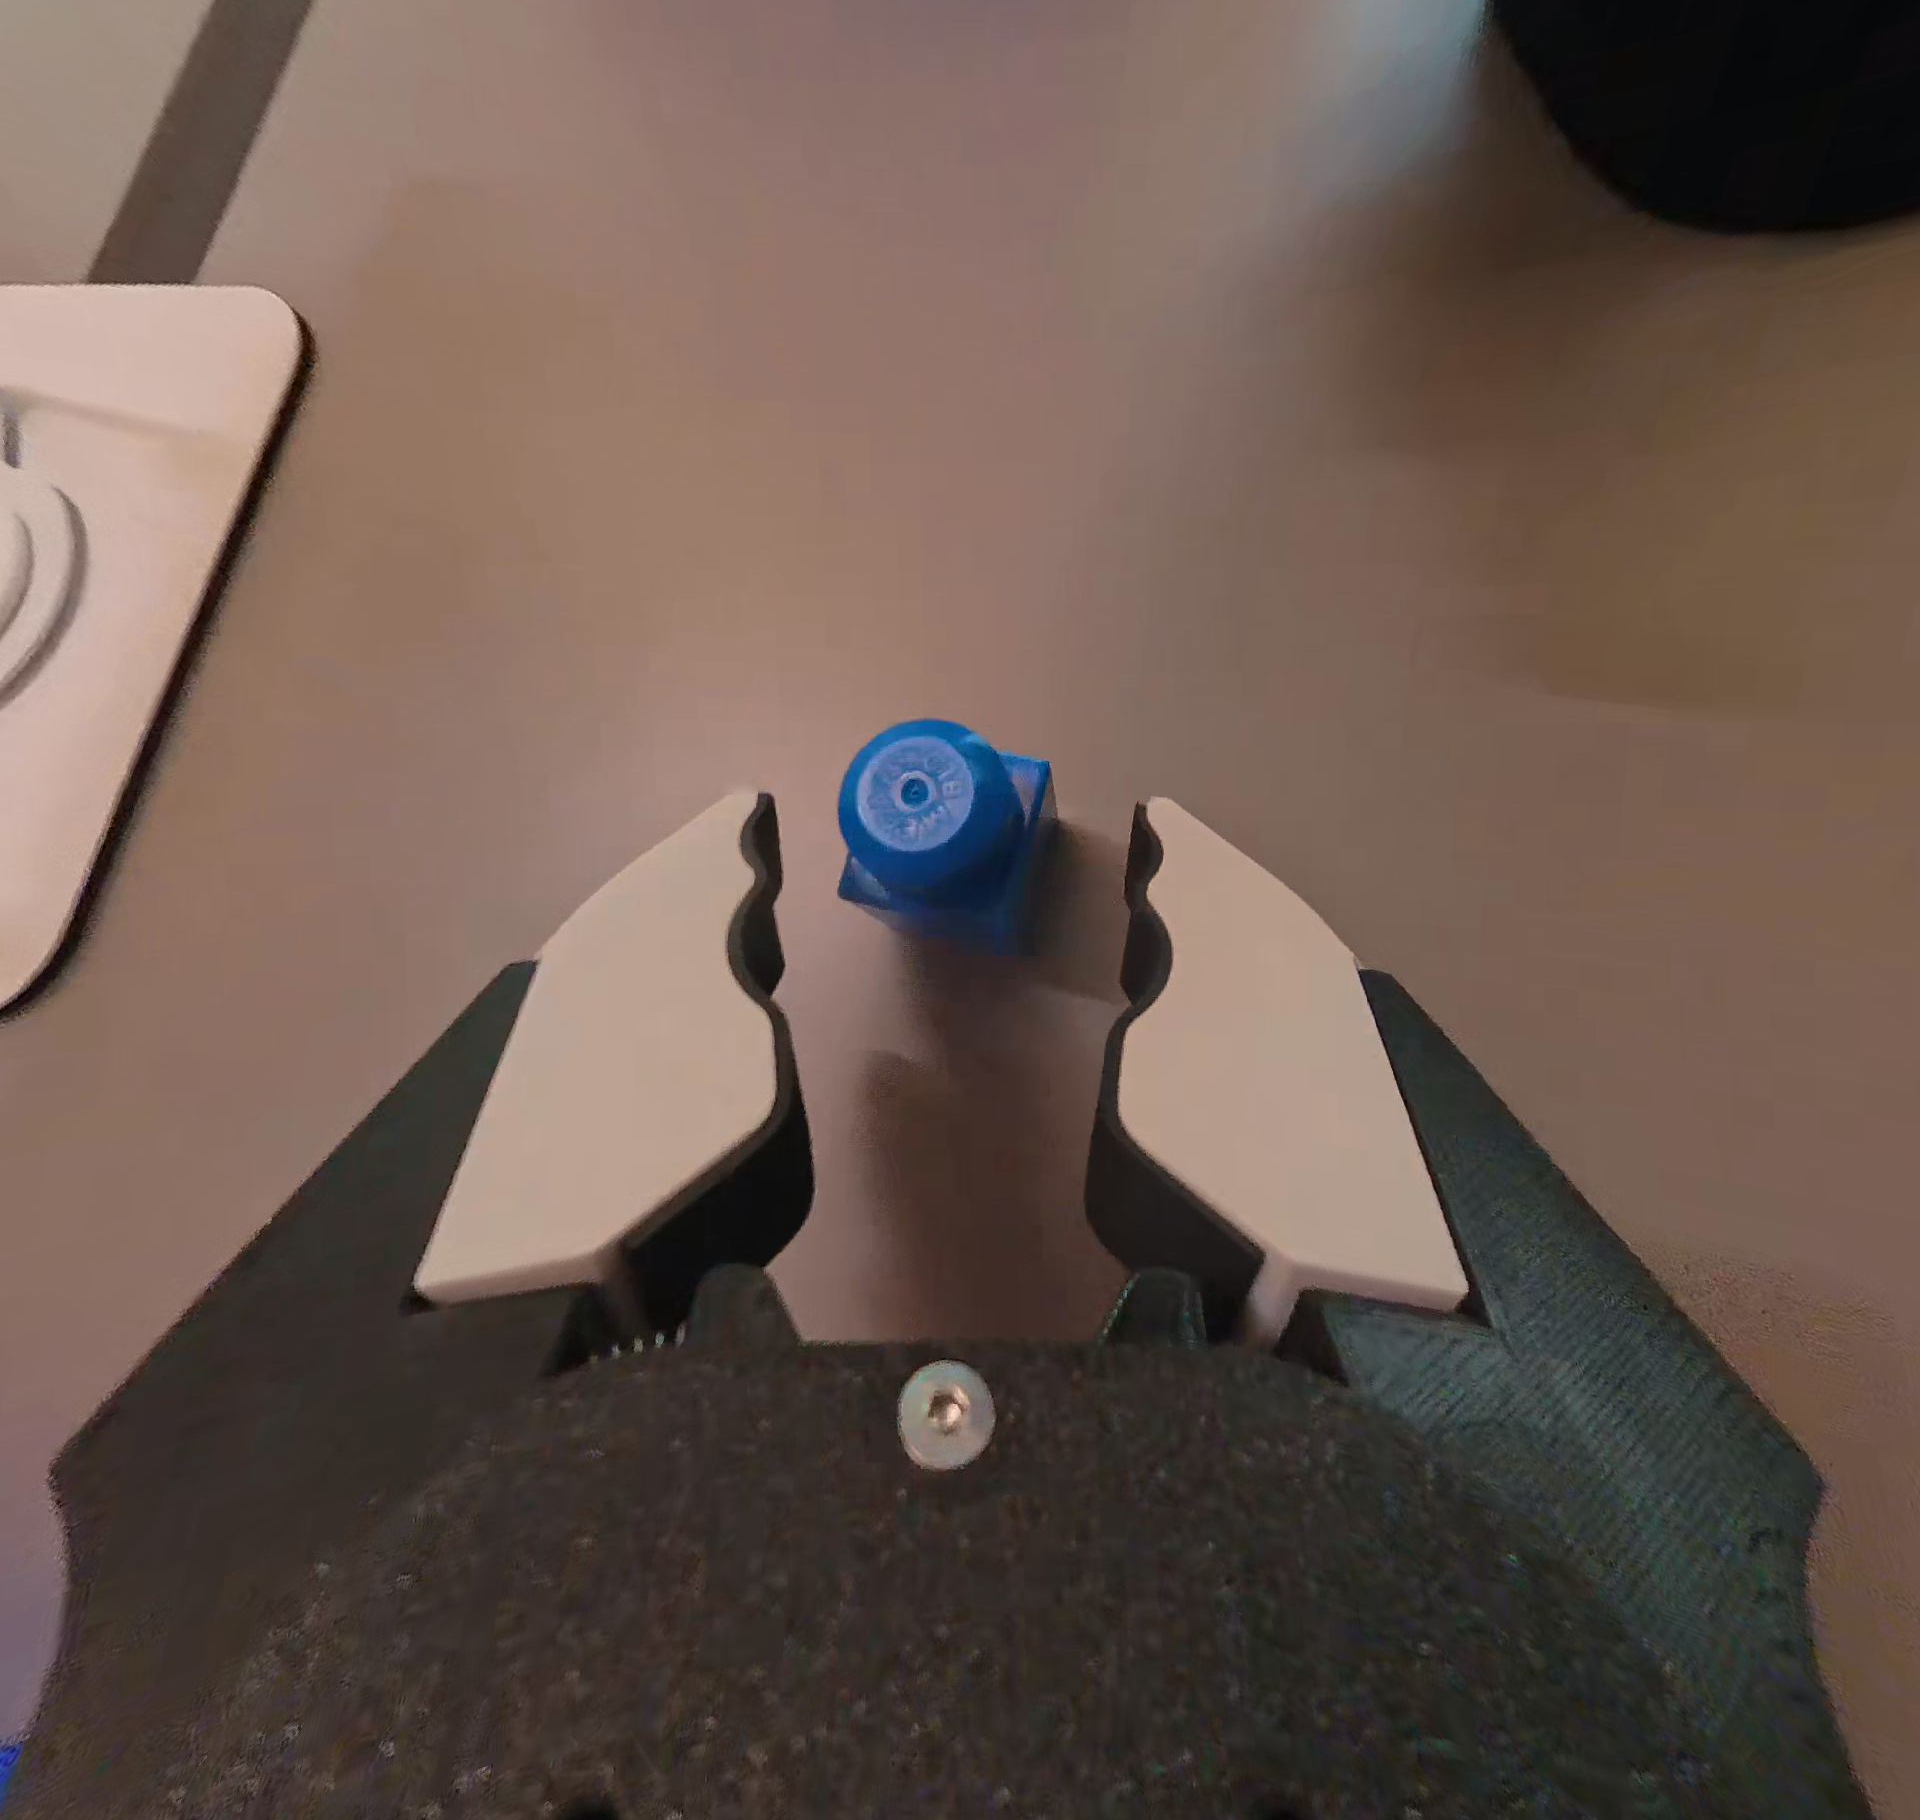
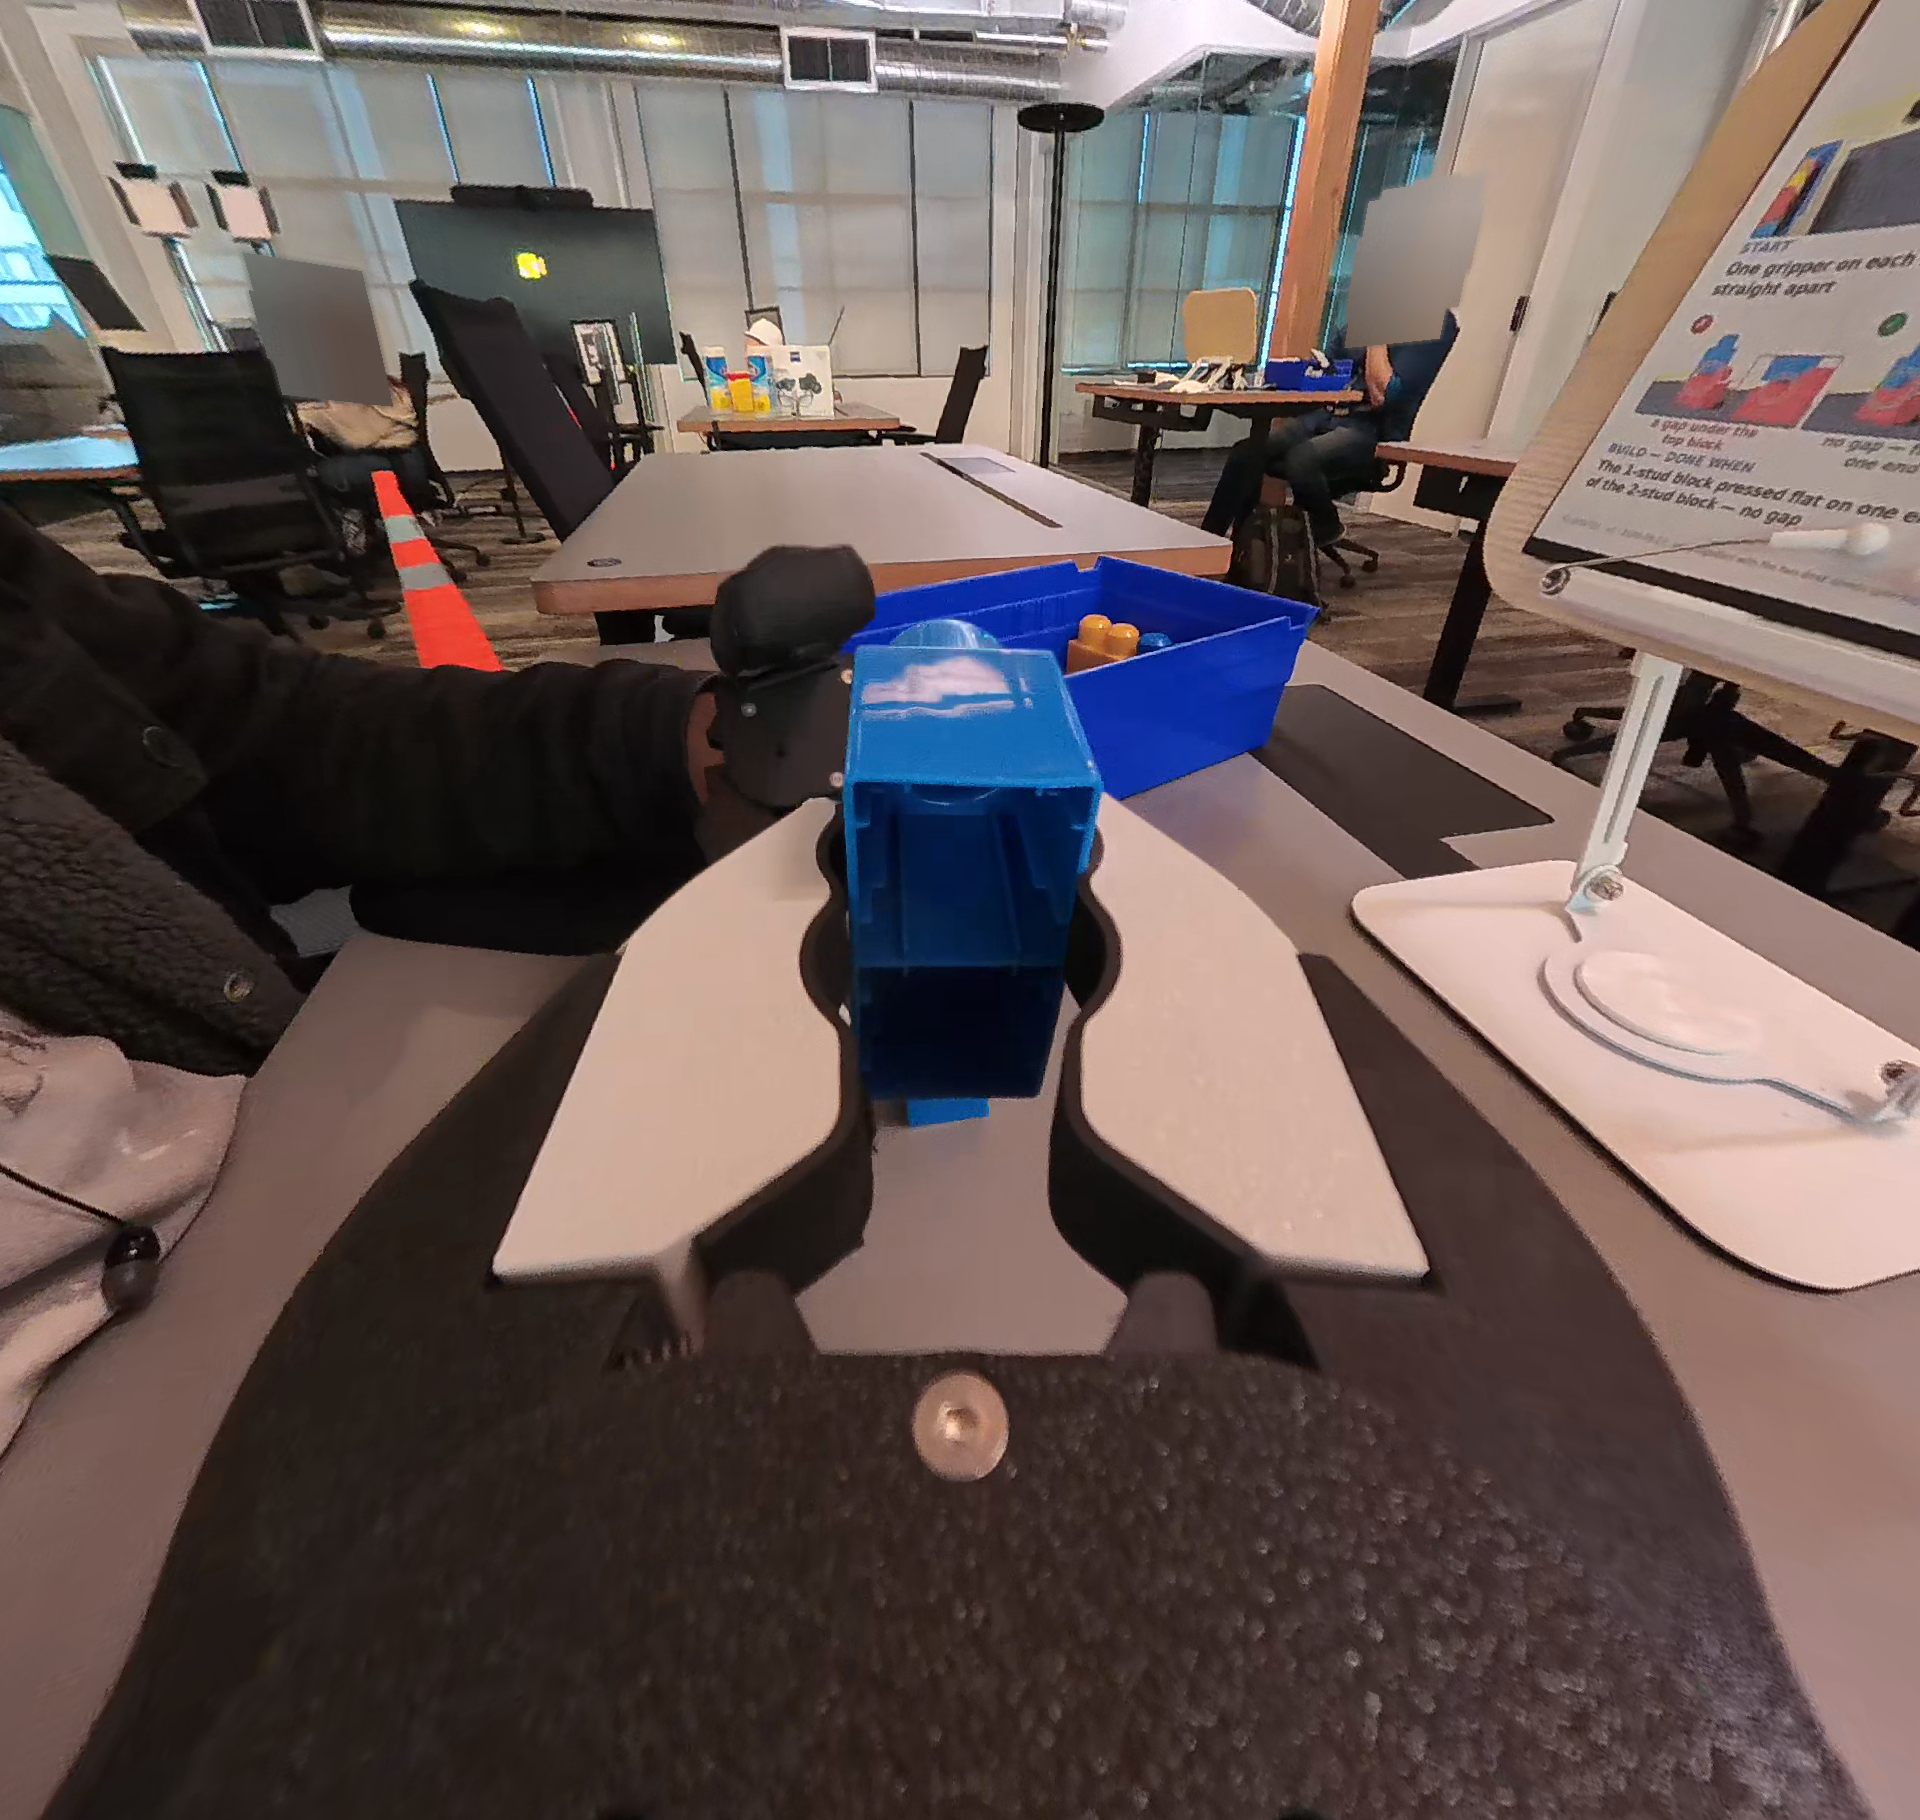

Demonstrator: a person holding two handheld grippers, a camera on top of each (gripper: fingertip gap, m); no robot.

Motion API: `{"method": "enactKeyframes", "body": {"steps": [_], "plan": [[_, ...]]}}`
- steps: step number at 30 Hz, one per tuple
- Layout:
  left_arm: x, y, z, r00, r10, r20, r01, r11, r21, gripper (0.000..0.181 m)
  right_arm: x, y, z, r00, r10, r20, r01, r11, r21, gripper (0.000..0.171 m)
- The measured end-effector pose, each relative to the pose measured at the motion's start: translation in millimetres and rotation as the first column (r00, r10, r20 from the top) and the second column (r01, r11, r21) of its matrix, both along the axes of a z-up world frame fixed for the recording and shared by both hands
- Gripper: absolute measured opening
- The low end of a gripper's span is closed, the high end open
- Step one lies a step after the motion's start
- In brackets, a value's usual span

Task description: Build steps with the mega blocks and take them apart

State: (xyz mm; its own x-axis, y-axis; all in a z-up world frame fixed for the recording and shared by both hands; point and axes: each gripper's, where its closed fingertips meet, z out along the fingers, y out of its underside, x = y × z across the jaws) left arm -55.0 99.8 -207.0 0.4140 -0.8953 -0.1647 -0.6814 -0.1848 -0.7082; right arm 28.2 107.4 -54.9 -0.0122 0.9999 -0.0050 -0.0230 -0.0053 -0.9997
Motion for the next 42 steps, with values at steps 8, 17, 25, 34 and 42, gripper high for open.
{"method": "enactKeyframes", "body": {"steps": [8, 17, 25, 34, 42], "plan": [[1, 5, -14, 0.995, -0.013, -0.101, 0.013, 1.0, 0.0, 0.04, -3, 0, -6, 1.0, 0.005, 0.025, -0.005, 1.0, -0.001, 0.038], [16, 4, 74, 0.926, -0.007, 0.378, -0.019, 0.998, 0.067, 0.038, -4, 1, -7, 1.0, -0.003, 0.024, 0.003, 1.0, 0.002, 0.038], [5, -11, 169, 0.508, -0.034, 0.86, -0.019, 0.999, 0.05, 0.037, -10, -6, -1, 0.998, 0.021, -0.056, -0.021, 1.0, -0.012, 0.038], [-10, -18, 194, 0.166, -0.072, 0.983, -0.021, 0.997, 0.076, 0.037, -22, -19, 4, 0.992, 0.066, -0.111, -0.076, 0.994, -0.083, 0.038], [-5, -21, 191, 0.187, -0.098, 0.977, -0.042, 0.993, 0.108, 0.037, -27, -25, 3, 0.994, 0.076, -0.083, -0.084, 0.992, -0.096, 0.038]]}}
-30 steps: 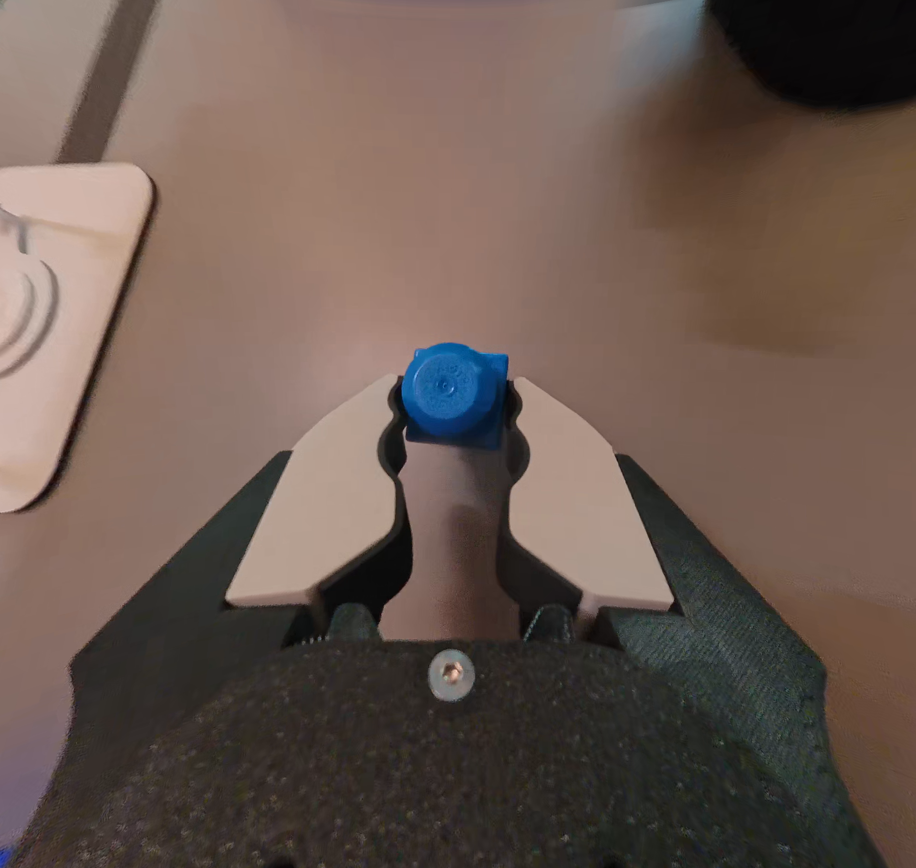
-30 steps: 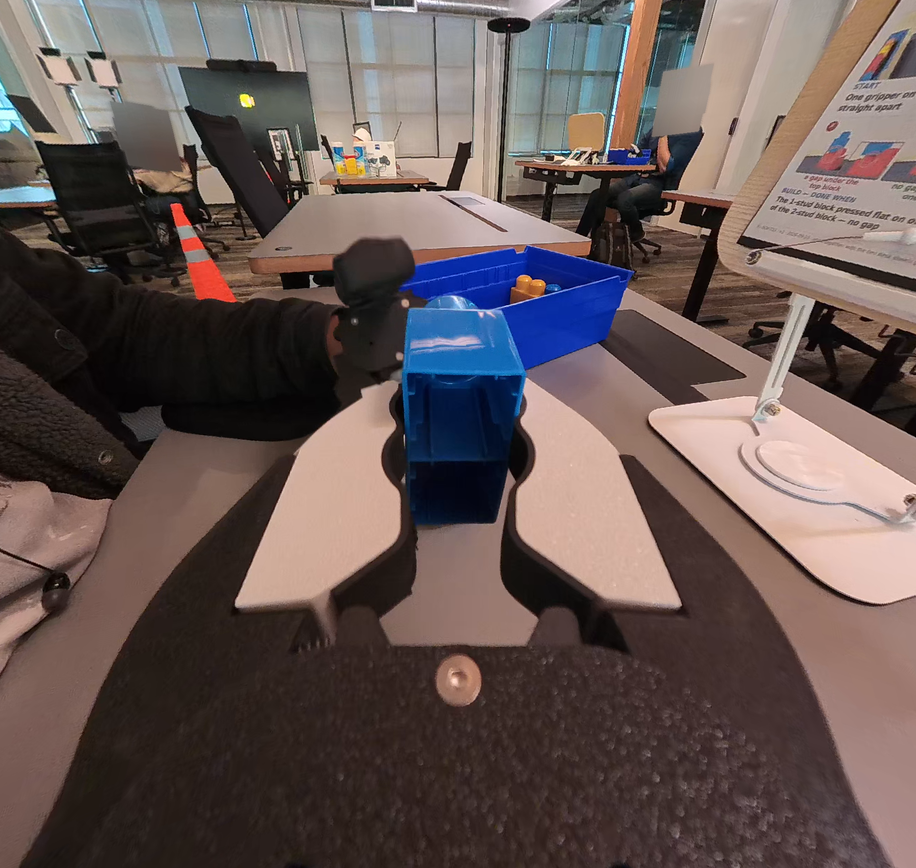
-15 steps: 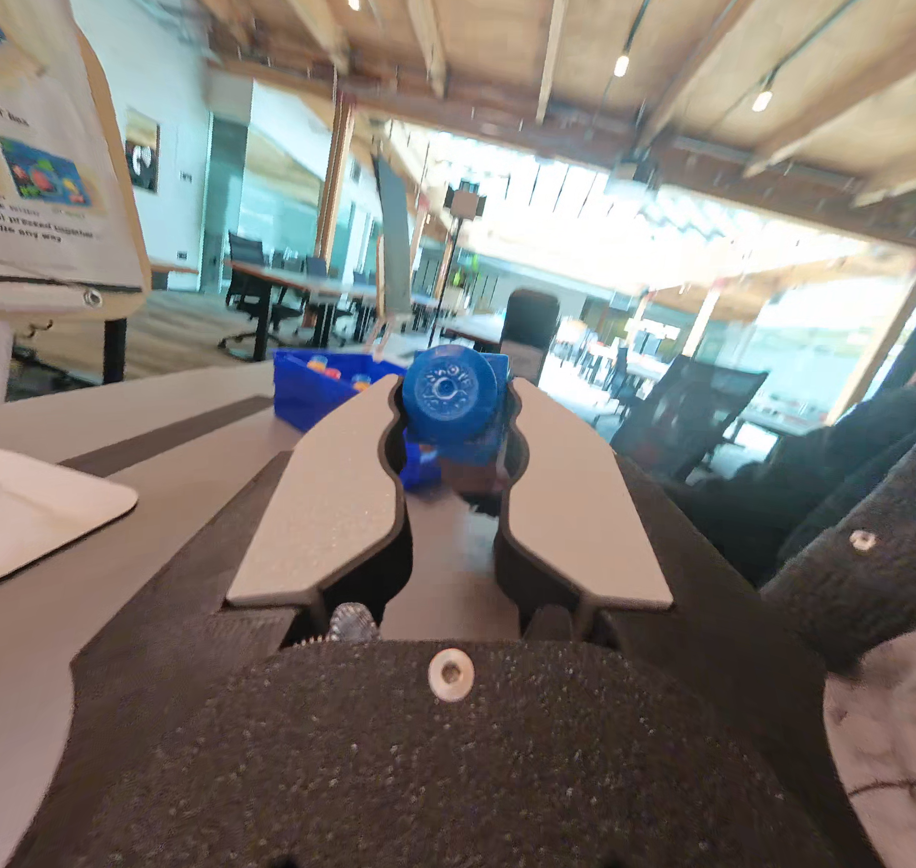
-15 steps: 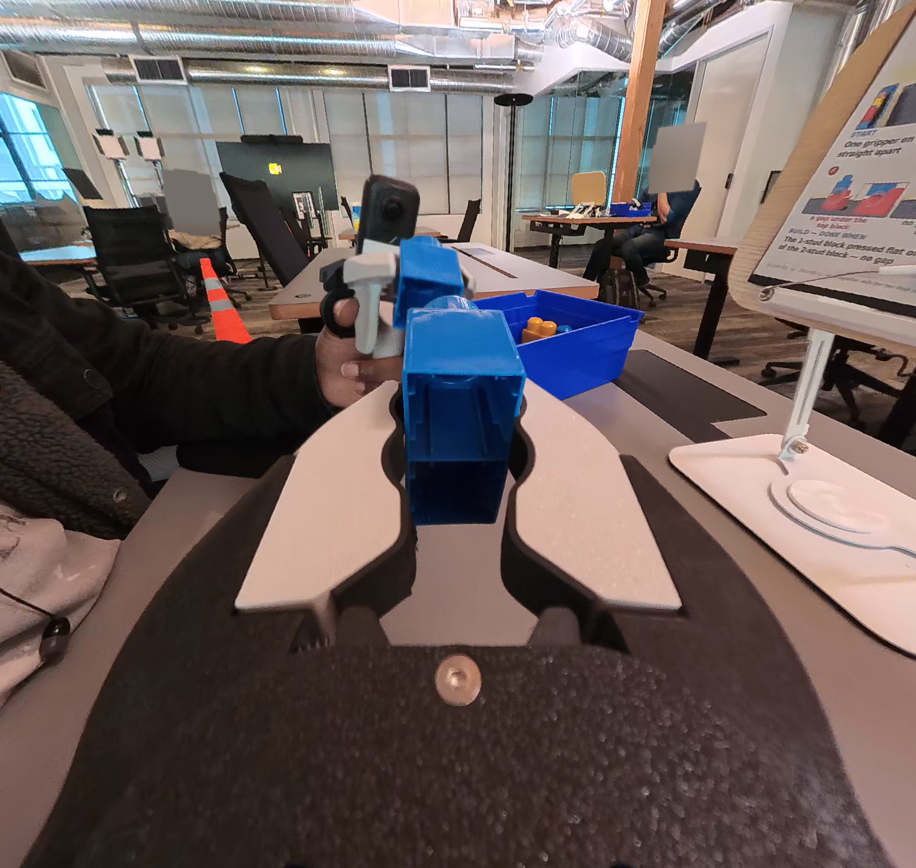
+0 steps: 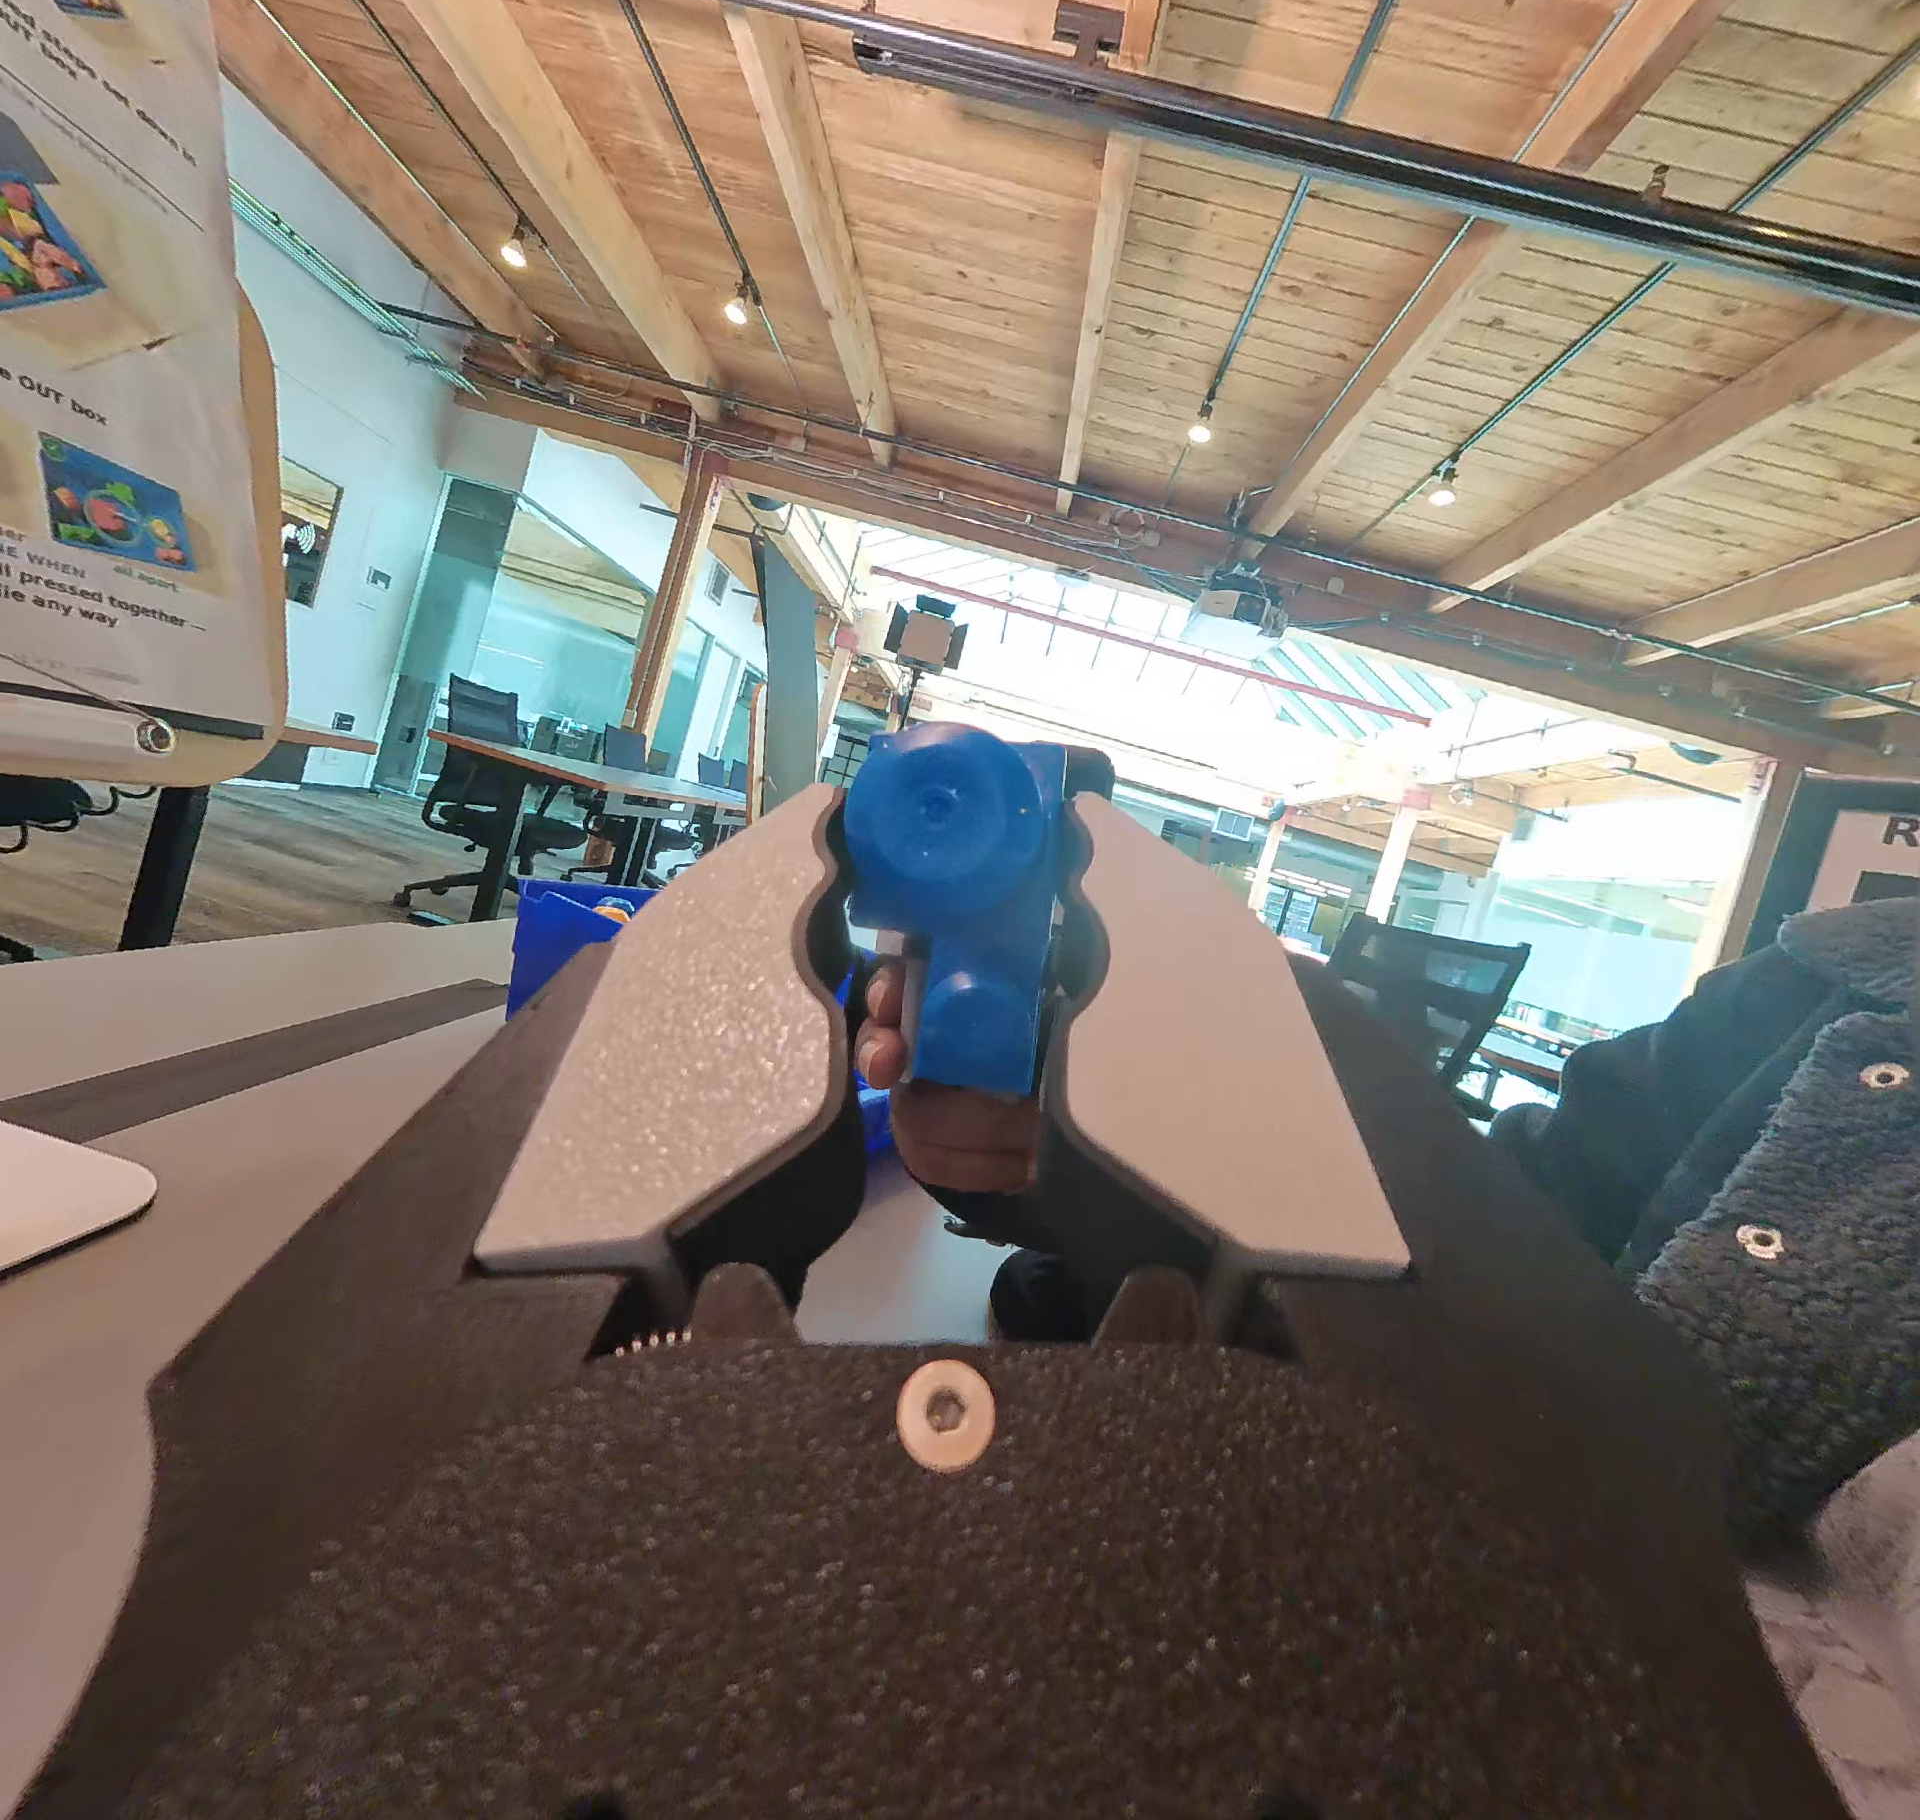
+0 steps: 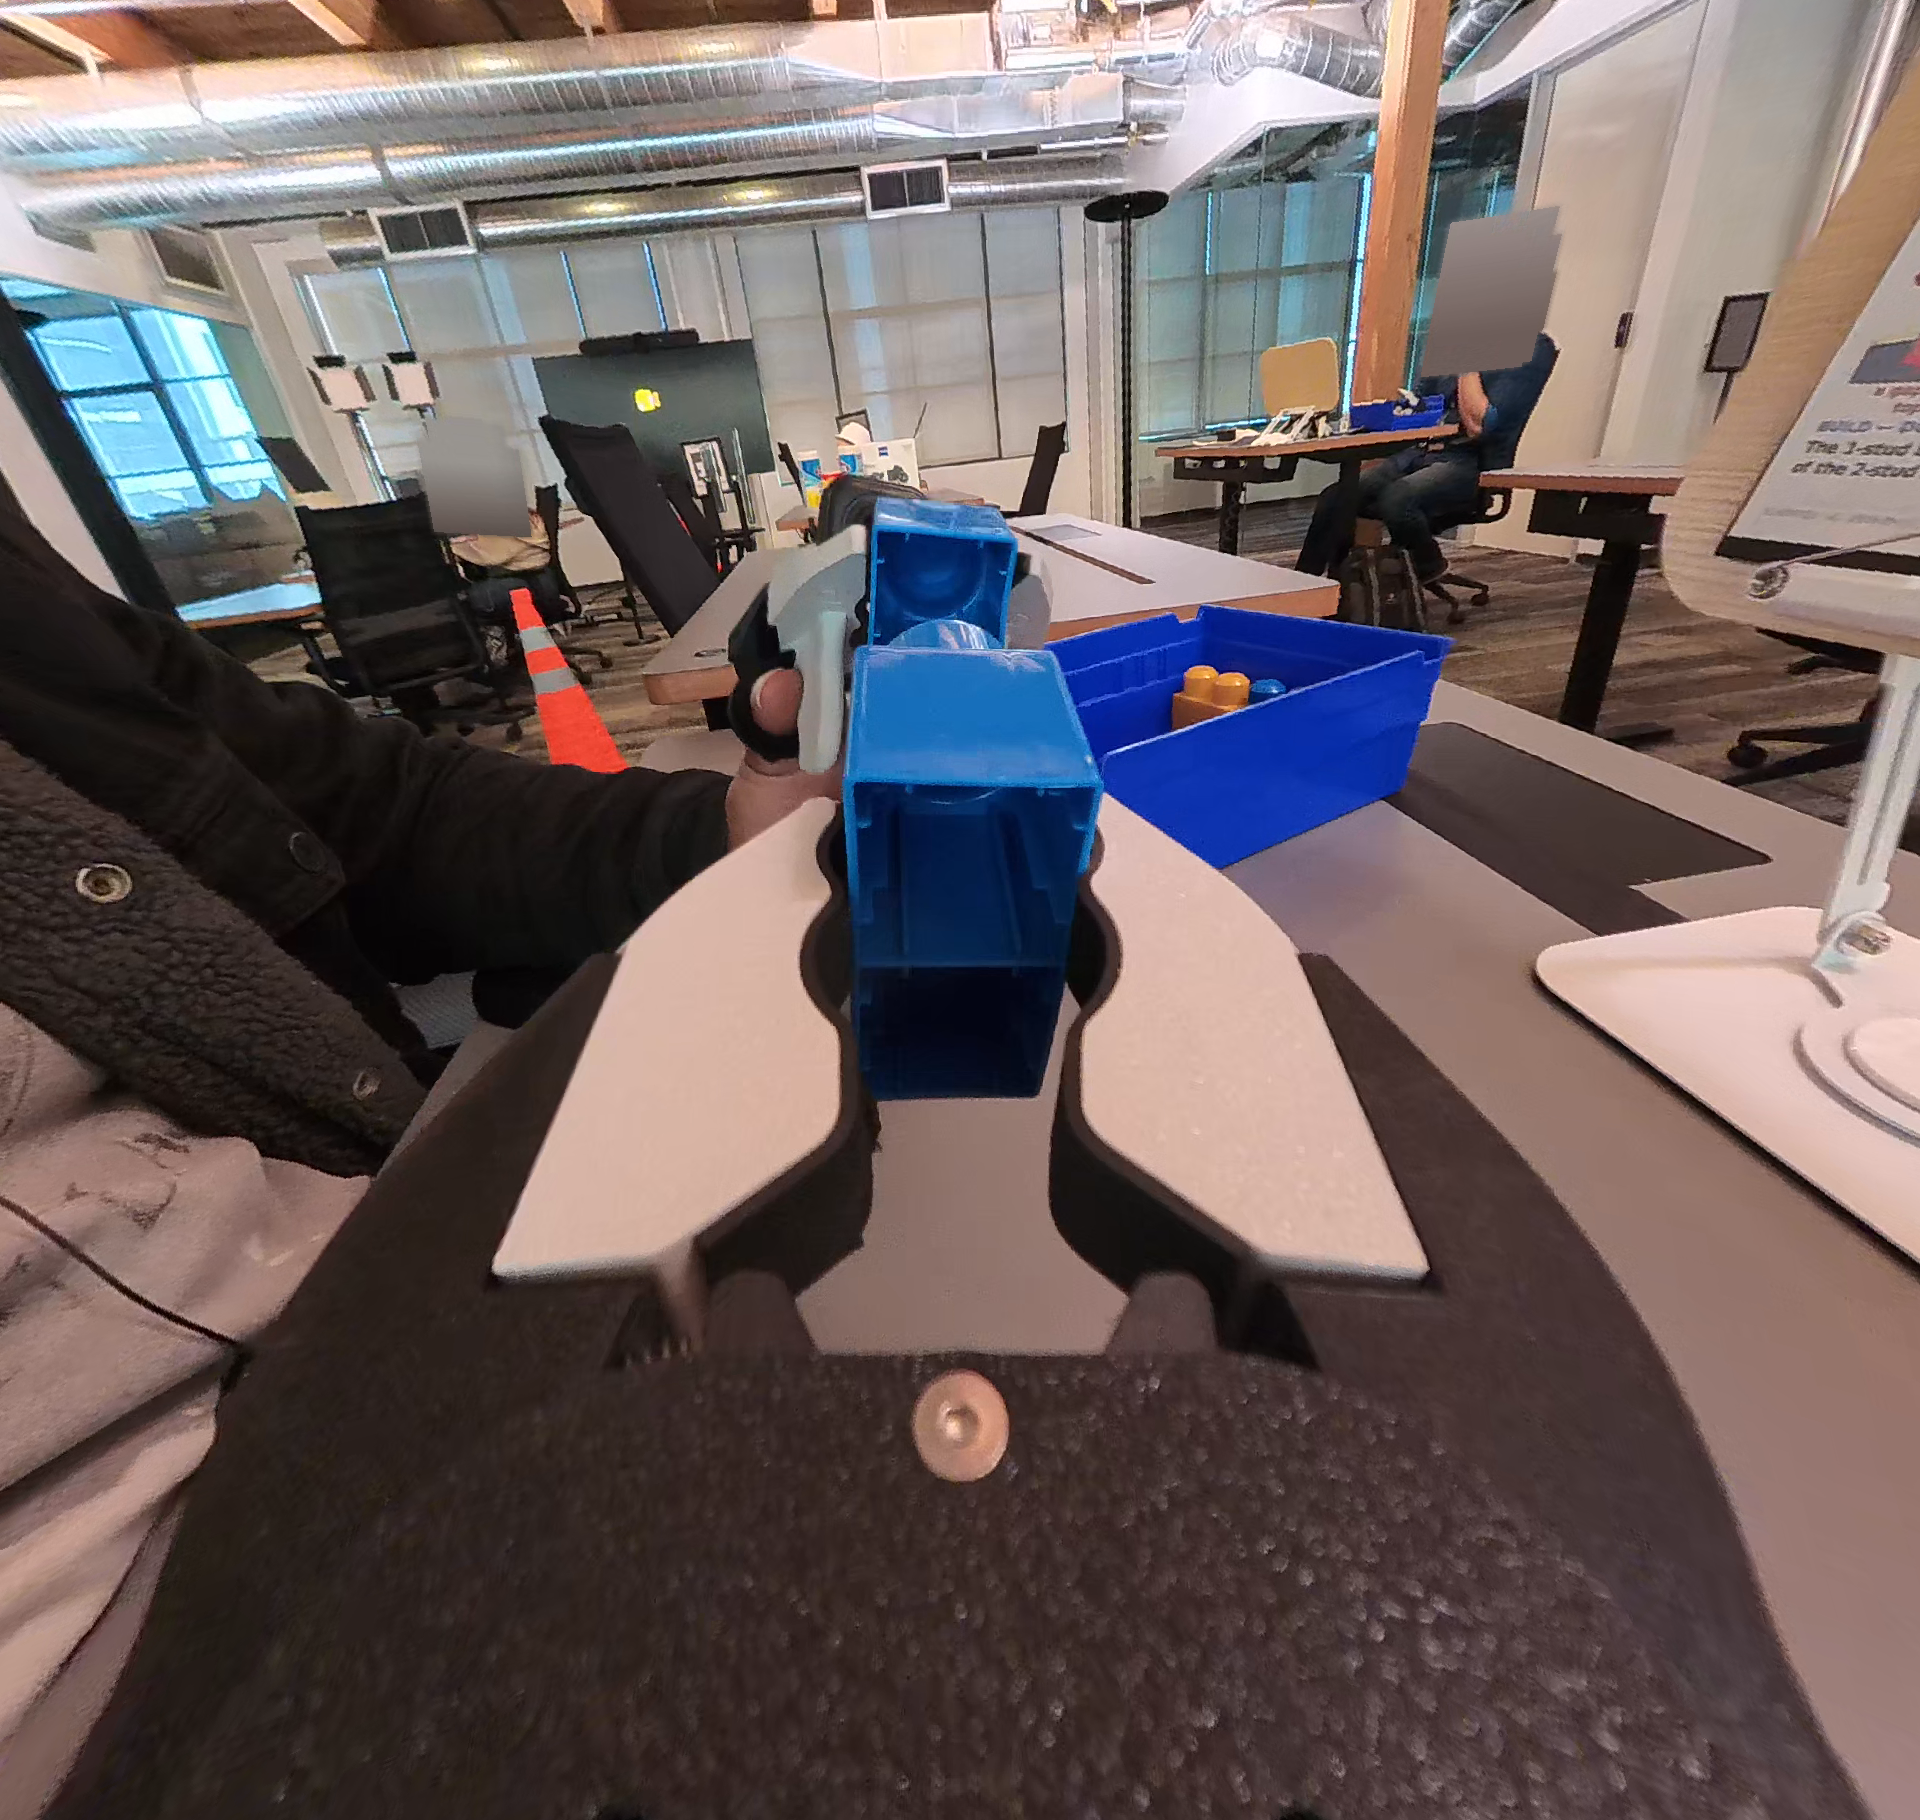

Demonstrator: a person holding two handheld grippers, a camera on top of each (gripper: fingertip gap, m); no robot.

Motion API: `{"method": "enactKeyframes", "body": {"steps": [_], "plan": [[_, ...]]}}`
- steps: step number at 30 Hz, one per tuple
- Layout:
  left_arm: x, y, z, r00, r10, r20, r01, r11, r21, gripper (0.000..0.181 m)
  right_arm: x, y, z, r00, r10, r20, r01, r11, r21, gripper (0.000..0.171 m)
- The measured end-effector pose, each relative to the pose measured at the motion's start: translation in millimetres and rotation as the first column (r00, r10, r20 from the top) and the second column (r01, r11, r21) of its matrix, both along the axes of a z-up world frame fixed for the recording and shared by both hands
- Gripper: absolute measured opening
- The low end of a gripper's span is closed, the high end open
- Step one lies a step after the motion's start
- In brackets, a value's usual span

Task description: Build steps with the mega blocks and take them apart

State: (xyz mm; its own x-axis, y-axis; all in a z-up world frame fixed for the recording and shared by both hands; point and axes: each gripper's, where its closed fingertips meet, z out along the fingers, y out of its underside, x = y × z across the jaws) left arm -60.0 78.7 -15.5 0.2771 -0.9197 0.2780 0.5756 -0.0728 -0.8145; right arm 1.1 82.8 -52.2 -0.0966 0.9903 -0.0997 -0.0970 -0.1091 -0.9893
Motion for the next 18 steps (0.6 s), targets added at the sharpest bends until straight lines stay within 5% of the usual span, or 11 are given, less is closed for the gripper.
{"method": "enactKeyframes", "body": {"steps": [18], "plan": [[27, -3, -16, 0.998, -0.001, -0.066, 0.0, 1.0, -0.005, 0.037, -15, -8, -10, 0.999, 0.01, 0.042, -0.01, 1.0, -0.018, 0.038]]}}
